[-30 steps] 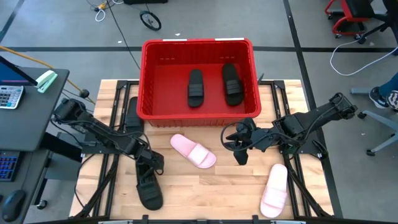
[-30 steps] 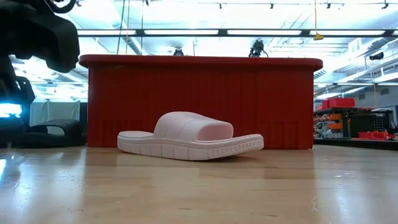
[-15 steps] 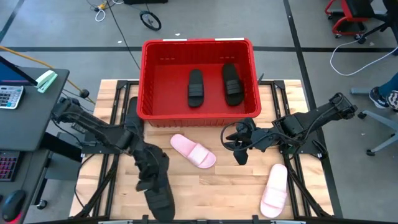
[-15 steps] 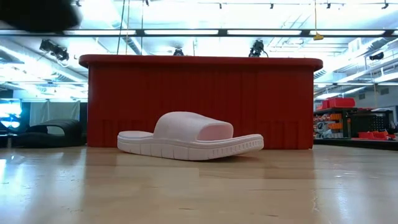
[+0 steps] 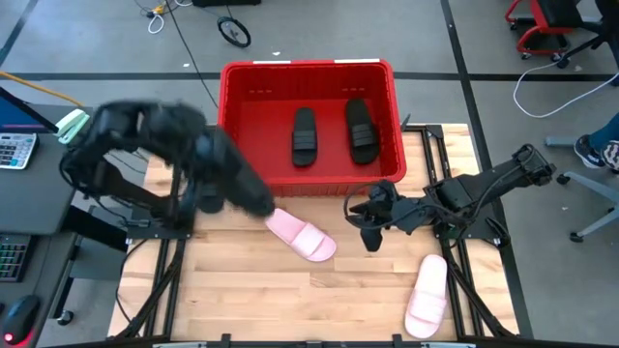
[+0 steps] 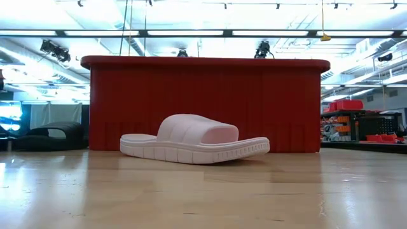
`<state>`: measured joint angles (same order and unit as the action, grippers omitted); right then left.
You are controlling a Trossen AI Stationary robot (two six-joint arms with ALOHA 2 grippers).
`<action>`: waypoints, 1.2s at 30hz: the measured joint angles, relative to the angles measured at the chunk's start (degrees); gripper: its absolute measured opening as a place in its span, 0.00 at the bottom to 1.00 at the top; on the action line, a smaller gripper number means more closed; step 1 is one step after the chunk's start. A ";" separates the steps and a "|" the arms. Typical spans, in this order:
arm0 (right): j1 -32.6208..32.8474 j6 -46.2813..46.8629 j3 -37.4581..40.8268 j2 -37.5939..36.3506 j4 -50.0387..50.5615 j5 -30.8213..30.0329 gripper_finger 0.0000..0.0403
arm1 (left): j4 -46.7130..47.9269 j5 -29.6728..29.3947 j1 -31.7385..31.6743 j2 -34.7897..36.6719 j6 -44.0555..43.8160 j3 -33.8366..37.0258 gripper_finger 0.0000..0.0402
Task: Pick and place slides into bin
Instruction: Put the black slide into the red bin
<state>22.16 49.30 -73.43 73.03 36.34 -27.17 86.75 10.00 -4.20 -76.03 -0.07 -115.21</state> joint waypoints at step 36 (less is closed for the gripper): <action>-39.49 -19.92 0.00 0.00 -5.24 5.73 0.36 | -0.79 9.02 -53.04 -46.42 45.30 -0.63 0.09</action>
<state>-17.33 29.38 -73.43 73.03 31.09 -21.44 85.96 19.02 -57.24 -122.45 45.23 -115.84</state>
